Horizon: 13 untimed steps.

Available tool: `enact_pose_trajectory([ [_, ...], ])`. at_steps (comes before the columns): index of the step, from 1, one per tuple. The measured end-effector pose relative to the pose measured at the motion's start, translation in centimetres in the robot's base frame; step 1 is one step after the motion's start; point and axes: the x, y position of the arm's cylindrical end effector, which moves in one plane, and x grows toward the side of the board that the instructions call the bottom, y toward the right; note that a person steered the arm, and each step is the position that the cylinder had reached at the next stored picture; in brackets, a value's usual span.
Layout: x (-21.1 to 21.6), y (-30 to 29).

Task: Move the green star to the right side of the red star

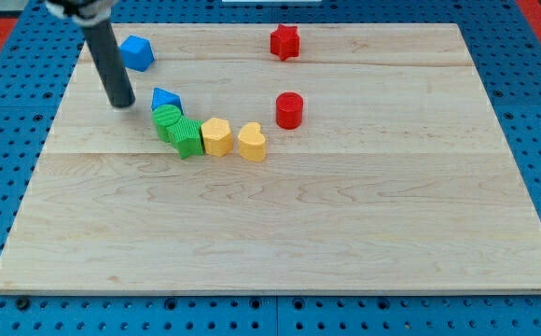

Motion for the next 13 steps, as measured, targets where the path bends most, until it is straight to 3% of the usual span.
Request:
enact_pose_trajectory([
  [1, 6.0, 1.4],
  [4, -2.6, 15.7],
  [5, -5.0, 17.6],
  [7, -0.8, 15.5],
  [8, 4.0, 23.6],
  [9, 3.3, 27.0],
  [10, 0.3, 26.4],
  [11, 6.1, 31.2],
  [13, 1.1, 21.5],
])
